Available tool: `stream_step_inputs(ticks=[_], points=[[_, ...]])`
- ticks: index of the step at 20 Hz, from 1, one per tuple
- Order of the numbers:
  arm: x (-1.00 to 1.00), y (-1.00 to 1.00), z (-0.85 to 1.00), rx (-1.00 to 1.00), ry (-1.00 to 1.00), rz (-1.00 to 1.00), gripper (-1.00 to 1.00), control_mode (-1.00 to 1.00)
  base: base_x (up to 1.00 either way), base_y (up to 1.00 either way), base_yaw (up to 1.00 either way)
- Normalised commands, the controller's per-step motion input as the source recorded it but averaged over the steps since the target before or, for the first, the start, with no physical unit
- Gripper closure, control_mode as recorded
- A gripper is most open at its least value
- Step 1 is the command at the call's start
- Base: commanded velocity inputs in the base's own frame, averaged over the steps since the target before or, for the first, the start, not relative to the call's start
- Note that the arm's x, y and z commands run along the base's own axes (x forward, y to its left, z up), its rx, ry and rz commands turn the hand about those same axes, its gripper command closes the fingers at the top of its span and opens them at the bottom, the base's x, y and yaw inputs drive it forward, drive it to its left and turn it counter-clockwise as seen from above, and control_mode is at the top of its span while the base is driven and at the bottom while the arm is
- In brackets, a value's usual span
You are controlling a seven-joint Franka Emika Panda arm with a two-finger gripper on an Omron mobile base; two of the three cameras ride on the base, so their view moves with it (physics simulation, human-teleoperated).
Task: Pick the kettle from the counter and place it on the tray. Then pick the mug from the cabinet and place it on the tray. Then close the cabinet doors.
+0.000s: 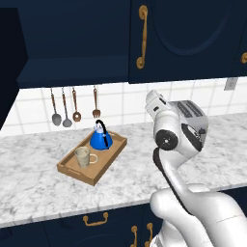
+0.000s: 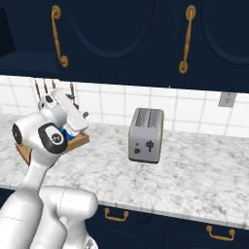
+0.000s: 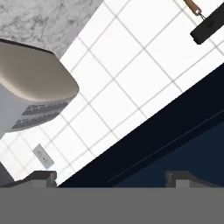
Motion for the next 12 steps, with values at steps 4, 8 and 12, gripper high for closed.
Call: stream_step_inputs(ticks=[4,8,12], points=[[-0.48,0.59,0.00,-0.14,-0.01,-0.01,-1.00,-1.00,0.00,0.00,0.00],[-0.55,0.75,0.00,-0.17,0.00,-0.05,-1.00,-1.00,0.00,0.00,0.00],[-0.52,0.89,0.00,-0.26,0.00,-0.10,-1.00,-1.00,0.00,0.00,0.00]])
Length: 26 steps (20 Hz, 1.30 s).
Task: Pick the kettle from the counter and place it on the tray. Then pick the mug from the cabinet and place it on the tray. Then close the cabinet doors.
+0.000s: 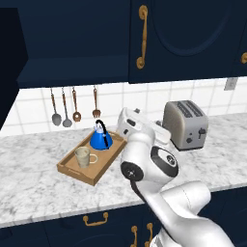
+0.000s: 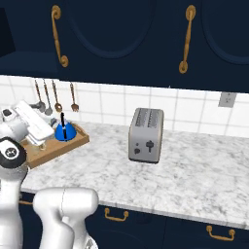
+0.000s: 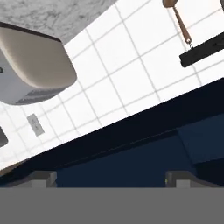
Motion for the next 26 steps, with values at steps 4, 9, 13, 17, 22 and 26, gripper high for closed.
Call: stream_step_inputs(ticks=[4,9,13,17,22,26], points=[[-0.54,0.85,0.11,-0.28,-0.07,-0.16,-1.00,-1.00,0.00,0.00,0.00],[-0.62,0.71,0.20,-0.25,-0.11,-0.17,-1.00,-1.00,0.00,0.00,0.00],[-0.68,0.33,-0.04,-0.18,-0.33,-0.02,-1.00,-1.00,0.00,0.00,0.00],[-0.76,0.48,0.30,-0.19,-0.31,-0.06,-1.00,-1.00,0.00,0.00,0.00],[-0.15,0.92,0.08,-0.26,-0.03,-0.25,-1.00,-1.00,0.00,0.00,0.00],[0.00,0.98,0.00,-0.26,0.00,-0.28,-1.00,-1.00,0.00,0.00,0.00]])
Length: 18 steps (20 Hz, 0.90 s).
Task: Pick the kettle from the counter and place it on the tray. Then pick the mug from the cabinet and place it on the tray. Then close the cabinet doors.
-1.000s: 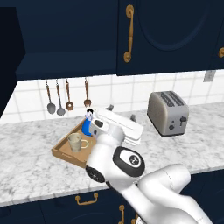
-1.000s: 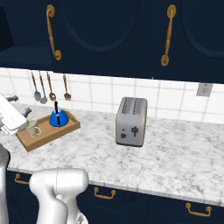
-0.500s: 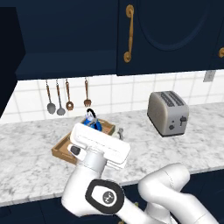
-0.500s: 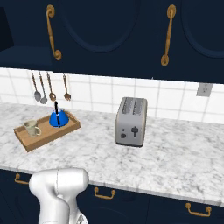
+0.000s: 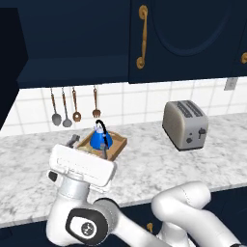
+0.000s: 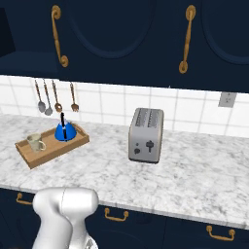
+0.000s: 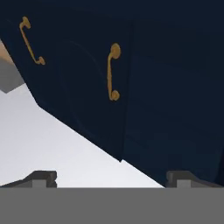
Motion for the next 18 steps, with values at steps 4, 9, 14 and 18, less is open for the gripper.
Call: stream_step_inputs(ticks=[4,9,14,18], points=[[-0.05,0.50,-0.20,-0.16,0.06,-0.05,-1.00,-1.00,0.00,0.00,0.00],[-0.01,0.63,-0.01,-0.15,0.07,-0.04,-1.00,-1.00,0.00,0.00,0.00],[0.01,0.73,-0.05,-0.29,0.05,-0.11,-1.00,-1.00,0.00,0.00,0.00],[0.19,0.60,-0.23,-0.27,0.01,-0.08,-1.00,-1.00,0.00,0.00,0.00]])
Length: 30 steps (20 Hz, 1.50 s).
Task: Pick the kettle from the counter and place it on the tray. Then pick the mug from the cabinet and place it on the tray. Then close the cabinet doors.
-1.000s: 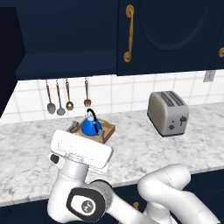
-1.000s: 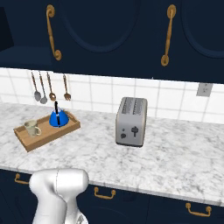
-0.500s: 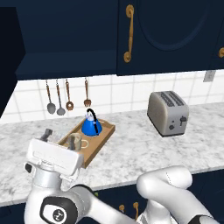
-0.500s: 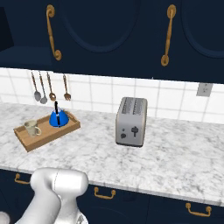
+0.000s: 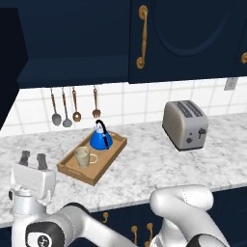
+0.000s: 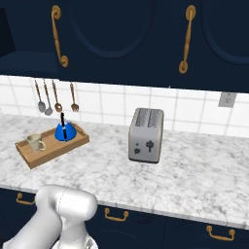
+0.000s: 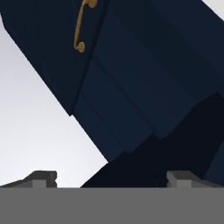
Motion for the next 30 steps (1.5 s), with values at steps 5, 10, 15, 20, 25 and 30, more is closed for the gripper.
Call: stream_step_inputs(ticks=[5,10,15,20,25,30], points=[[0.22,0.57,-0.17,-0.26,0.00,-0.08,-1.00,-1.00,0.00,0.00,0.00],[0.05,0.56,0.00,-0.22,0.04,-0.14,-1.00,-1.00,0.00,0.00,0.00],[0.00,0.67,0.00,-0.18,0.15,-0.15,-1.00,-1.00,0.00,0.00,0.00],[0.01,0.50,-0.04,-0.11,0.12,-0.11,-1.00,-1.00,0.00,0.00,0.00],[-0.13,0.23,0.21,-0.01,0.04,-0.15,-1.00,-1.00,0.00,0.00,0.00],[-0.18,0.03,0.47,0.00,0.05,-0.24,-1.00,-1.00,0.00,0.00,0.00]])
